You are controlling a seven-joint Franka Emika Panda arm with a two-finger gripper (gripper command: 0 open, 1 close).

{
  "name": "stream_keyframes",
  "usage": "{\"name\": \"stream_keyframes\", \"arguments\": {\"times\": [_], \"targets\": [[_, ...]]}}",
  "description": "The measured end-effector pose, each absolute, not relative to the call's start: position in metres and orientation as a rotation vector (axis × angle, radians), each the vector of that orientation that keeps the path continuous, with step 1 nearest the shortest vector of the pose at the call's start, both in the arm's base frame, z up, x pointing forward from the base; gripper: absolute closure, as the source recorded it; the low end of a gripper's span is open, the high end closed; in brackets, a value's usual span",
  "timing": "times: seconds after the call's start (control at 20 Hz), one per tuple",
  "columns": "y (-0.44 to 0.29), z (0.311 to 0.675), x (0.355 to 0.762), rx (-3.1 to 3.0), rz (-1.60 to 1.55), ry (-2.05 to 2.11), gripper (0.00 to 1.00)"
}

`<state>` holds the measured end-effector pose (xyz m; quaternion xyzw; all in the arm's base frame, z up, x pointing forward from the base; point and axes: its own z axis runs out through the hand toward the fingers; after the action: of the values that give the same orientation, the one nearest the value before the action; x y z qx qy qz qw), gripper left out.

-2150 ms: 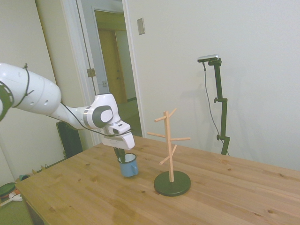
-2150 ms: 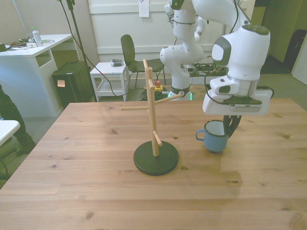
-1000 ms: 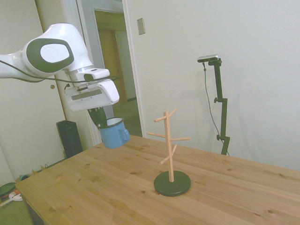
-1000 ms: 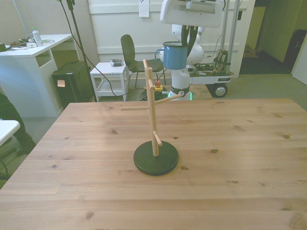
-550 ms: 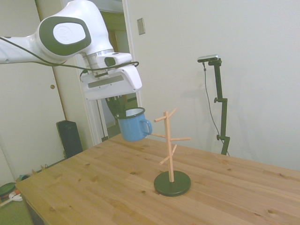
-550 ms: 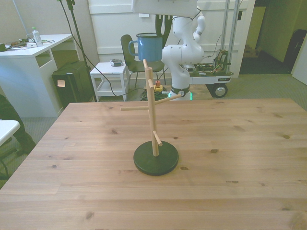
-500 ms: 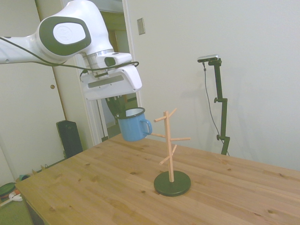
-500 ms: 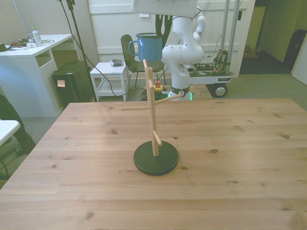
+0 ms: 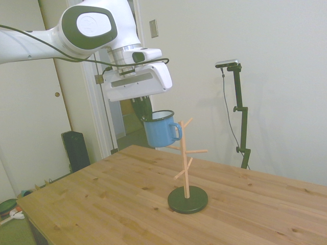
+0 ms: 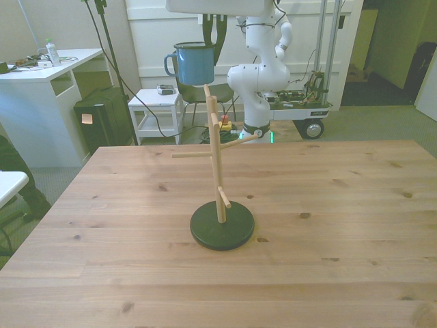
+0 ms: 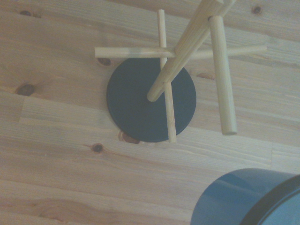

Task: Hang the mug

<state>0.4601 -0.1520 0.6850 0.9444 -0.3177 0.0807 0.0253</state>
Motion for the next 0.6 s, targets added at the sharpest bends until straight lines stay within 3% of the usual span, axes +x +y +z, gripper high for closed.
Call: {"name": "stream_keyframes", "arguments": {"times": [0.6], "targets": [[-0.134, 0.678, 0.478, 2.930, 0.224, -0.930, 1.00]]}}
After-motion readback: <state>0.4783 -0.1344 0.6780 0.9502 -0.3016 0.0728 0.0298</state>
